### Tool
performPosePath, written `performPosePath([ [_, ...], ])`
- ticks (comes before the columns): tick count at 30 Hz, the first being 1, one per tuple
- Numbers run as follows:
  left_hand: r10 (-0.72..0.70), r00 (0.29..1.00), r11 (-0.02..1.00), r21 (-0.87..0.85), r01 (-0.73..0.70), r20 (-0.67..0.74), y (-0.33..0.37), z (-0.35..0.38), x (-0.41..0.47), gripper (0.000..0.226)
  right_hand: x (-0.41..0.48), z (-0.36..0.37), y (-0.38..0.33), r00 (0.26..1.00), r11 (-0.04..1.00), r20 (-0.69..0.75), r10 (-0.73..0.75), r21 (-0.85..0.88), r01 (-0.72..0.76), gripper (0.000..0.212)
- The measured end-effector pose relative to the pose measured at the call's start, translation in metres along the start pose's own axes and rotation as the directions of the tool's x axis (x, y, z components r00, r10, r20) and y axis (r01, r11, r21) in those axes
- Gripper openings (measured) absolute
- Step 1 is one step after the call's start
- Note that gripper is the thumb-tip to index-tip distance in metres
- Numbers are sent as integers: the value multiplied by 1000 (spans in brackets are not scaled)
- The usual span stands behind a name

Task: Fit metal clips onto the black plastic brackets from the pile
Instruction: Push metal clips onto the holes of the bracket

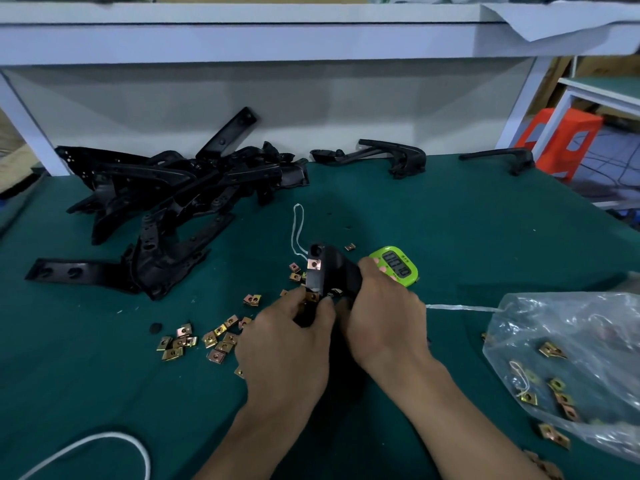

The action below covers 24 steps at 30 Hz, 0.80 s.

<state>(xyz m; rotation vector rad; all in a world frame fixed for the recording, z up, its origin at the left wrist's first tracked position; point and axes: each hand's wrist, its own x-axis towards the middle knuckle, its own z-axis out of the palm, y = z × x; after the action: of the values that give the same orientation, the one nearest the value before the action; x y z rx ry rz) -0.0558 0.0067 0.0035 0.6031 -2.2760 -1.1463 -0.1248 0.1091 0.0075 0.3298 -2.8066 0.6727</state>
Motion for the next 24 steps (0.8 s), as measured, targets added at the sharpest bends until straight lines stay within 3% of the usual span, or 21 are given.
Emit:
performPosePath([
  [5,-9,1000,999,47,8,18,-6,-2,8,40,6,-18,7,991,966,115,-65,258,33,14],
  [8,35,999,999,-8,-35,31,0,-8,14,33,12,-42,11,970,916,226,-92,402,-7,25],
  [11,84,990,987,-145,-67,110,15,-6,15,31,6,-71,20,956,854,283,-77,513,-83,16],
  [14,141,971,946,-314,-76,191,41,3,15,10,-7,-102,37,965,780,262,-24,608,-145,3],
  [17,254,922,878,-470,-93,293,79,15,10,31,-26,-132,58,972,703,227,62,681,-204,12],
  [20,409,853,847,-482,-223,324,121,37,-5,17,-49,-159,85,963,658,200,179,704,-268,11],
  [24,464,777,849,-463,-254,425,162,80,-48,9,-89,-194,128,920,629,166,355,686,-366,4],
])
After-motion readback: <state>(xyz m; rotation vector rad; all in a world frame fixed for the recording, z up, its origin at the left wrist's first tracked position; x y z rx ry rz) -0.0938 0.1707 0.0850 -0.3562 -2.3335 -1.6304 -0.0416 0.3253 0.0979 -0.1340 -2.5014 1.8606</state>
